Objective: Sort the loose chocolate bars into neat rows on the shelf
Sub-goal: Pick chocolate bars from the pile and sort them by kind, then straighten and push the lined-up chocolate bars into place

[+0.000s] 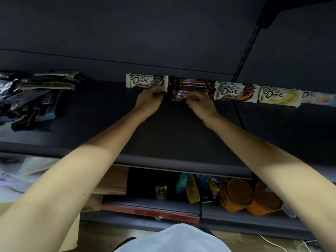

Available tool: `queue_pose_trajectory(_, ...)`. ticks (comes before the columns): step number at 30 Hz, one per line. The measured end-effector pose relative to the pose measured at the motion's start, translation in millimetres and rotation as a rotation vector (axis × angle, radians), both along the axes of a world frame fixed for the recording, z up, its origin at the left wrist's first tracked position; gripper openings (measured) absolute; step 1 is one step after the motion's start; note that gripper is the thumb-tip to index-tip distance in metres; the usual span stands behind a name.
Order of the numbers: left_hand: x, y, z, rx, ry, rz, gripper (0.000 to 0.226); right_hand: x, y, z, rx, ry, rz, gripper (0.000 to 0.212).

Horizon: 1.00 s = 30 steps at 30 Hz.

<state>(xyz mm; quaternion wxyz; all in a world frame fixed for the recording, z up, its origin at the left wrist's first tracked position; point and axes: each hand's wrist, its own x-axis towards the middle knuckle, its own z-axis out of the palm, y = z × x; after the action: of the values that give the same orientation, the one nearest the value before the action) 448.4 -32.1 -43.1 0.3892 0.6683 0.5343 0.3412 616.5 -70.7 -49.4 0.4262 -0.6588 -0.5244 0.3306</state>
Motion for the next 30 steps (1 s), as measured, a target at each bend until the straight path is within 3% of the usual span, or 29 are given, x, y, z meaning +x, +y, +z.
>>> queue_pose_trajectory(18,-227,-29,1,0.119,0.13,0.339,0.031,-238,40,4,-0.051,-0.044,0.463,0.023)
queue_pose_trajectory(23,-270,-25,1,0.213,0.159,0.458,0.028,-281,44,8,-0.037,-0.047,0.5,0.019)
queue_pose_trajectory(27,-299,-16,-3,0.381,0.332,0.643,0.028,-300,48,8,-0.038,-0.026,0.467,0.019)
queue_pose_trajectory(30,-314,-12,-5,0.308,0.469,0.66,0.048,-307,49,6,-0.04,-0.019,0.437,0.019)
